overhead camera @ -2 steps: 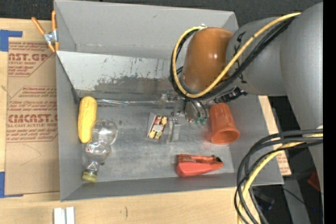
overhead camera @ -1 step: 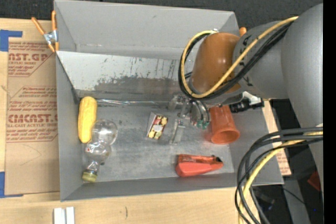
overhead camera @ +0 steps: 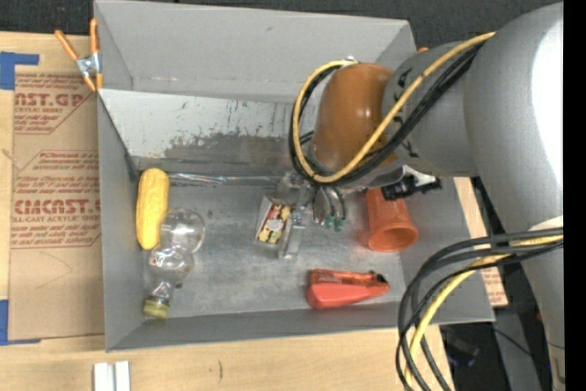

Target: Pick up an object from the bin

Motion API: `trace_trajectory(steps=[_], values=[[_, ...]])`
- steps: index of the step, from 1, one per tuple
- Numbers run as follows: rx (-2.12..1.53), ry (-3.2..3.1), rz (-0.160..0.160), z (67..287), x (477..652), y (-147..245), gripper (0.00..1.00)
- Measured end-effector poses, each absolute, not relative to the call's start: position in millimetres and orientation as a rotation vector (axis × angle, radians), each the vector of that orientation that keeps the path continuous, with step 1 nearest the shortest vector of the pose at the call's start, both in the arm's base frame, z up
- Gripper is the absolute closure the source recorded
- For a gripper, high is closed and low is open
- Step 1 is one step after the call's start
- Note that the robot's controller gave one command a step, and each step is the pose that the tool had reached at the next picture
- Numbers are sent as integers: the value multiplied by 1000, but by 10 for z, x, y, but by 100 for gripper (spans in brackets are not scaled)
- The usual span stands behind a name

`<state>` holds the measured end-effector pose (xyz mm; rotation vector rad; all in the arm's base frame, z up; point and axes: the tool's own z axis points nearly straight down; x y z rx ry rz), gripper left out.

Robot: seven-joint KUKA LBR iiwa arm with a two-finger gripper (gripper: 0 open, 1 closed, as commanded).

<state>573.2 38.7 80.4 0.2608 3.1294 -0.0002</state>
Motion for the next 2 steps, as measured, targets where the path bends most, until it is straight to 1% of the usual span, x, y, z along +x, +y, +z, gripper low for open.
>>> trace_trajectory(steps=[1,2], values=[[411,3105,7,721,5457,861,100],[411,3106,7,721,5457,861,100]])
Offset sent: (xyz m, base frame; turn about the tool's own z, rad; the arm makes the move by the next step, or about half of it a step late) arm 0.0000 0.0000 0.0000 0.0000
